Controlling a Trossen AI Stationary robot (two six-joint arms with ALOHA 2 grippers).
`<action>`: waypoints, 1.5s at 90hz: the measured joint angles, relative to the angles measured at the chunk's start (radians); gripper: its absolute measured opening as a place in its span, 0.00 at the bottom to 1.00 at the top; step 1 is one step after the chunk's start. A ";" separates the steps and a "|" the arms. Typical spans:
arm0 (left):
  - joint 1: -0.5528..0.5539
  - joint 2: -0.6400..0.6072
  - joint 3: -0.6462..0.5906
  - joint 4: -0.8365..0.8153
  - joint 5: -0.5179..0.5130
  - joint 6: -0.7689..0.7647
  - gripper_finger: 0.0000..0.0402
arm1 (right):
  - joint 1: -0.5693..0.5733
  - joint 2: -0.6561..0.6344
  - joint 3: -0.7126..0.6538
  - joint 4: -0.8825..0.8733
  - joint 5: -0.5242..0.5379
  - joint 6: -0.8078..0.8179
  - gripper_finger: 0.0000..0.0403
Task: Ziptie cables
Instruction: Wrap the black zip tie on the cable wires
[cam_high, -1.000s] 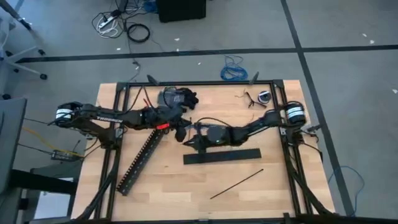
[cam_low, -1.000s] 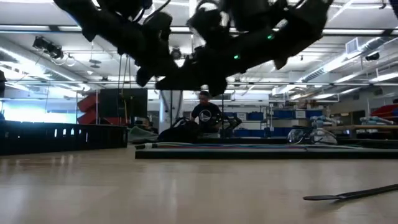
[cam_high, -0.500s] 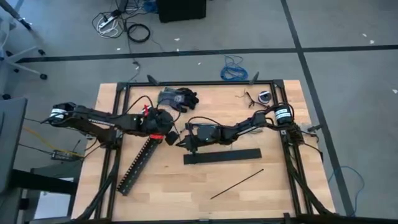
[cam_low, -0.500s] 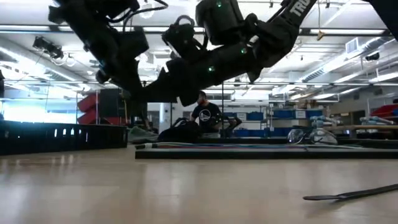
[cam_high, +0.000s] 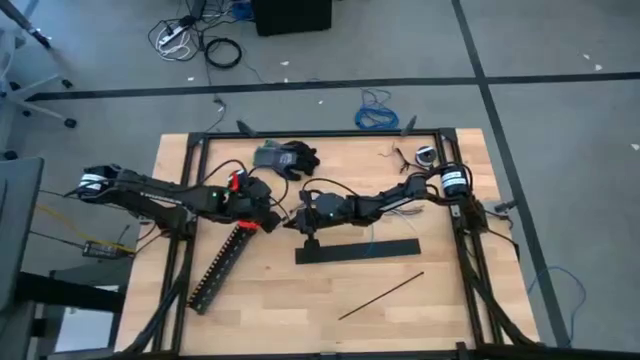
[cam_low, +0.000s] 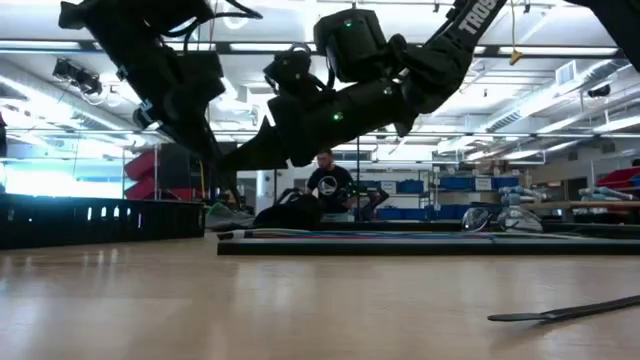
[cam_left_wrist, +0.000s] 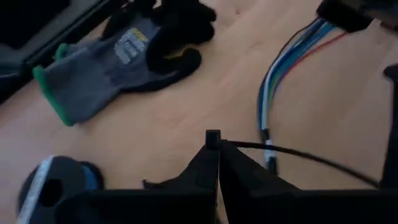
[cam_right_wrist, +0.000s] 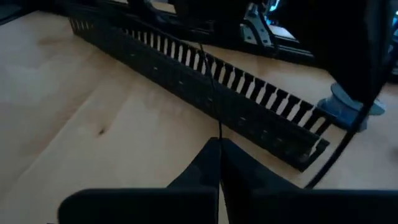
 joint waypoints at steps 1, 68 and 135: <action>0.000 0.000 0.000 -0.004 -0.003 0.000 0.00 | -0.002 0.001 0.004 -0.003 0.000 0.000 0.00; 0.004 -0.011 0.017 -0.138 0.163 -0.030 0.00 | 0.012 0.109 0.153 -0.105 -0.067 0.124 0.00; 0.005 0.054 0.042 -0.146 0.236 -0.060 0.00 | -0.004 0.112 0.131 -0.154 -0.055 0.173 0.00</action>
